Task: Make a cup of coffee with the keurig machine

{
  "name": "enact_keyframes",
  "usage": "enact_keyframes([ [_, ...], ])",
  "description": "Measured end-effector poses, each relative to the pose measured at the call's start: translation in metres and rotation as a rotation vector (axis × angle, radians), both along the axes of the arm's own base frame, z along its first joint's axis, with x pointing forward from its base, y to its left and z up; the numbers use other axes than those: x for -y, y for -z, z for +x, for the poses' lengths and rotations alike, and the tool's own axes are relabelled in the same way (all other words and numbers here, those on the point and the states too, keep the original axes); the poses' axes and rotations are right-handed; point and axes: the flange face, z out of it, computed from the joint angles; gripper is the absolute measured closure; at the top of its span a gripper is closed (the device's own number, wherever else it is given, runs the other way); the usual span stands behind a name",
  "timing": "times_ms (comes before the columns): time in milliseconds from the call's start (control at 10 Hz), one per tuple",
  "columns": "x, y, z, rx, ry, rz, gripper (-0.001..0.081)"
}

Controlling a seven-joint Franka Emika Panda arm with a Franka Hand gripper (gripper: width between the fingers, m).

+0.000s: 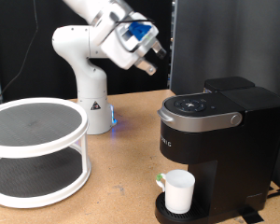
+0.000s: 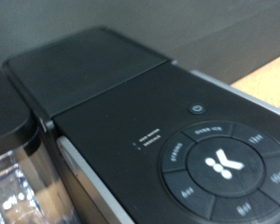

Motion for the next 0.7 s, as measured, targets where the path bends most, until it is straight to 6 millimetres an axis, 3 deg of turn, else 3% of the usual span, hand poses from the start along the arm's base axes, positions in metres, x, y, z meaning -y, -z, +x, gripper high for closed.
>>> enact_keyframes([
  [200, -0.024, -0.017, 0.012, -0.030, -0.075, -0.154, 0.0003],
  [400, -0.027, -0.015, 0.020, -0.050, -0.083, -0.180, 0.0003],
  [700, -0.038, -0.021, 0.021, 0.012, -0.261, -0.374, 0.0003],
])
